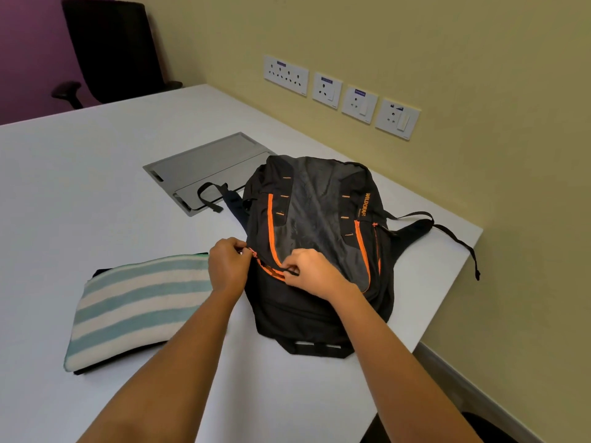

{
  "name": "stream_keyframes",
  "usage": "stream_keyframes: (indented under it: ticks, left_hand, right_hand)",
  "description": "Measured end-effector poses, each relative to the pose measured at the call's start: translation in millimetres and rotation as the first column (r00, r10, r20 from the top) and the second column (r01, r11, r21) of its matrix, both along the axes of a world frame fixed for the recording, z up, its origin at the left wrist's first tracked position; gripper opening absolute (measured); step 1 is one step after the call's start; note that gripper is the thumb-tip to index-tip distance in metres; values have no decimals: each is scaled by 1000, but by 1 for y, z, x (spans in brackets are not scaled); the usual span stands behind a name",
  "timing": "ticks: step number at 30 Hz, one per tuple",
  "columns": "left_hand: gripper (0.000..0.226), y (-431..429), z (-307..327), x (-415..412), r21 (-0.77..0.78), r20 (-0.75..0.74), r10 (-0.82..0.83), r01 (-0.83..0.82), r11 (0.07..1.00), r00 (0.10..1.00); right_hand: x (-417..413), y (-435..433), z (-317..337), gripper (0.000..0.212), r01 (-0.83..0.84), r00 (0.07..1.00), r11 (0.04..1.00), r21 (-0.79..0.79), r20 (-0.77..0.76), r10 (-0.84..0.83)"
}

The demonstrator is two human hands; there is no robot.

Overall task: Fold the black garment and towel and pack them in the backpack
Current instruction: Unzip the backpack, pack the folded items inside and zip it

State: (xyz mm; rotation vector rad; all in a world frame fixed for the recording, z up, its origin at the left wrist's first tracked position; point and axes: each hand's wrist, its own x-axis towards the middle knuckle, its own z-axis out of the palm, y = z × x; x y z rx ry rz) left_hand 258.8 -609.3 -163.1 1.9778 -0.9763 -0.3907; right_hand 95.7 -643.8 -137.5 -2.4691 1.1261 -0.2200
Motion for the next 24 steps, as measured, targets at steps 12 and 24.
stream_keyframes:
  ticks: [12,24]
  left_hand:
    - [19,-101,-12,34,34,140,-41,36,999,989]
    - [16,-147,-16,47,98,121,10,-22,995,993]
  right_hand:
    - [-31,-15,33,20,-72,996,955,287,68,55]
    - [-22,-37,29,19,-91,995,901,424,15,94]
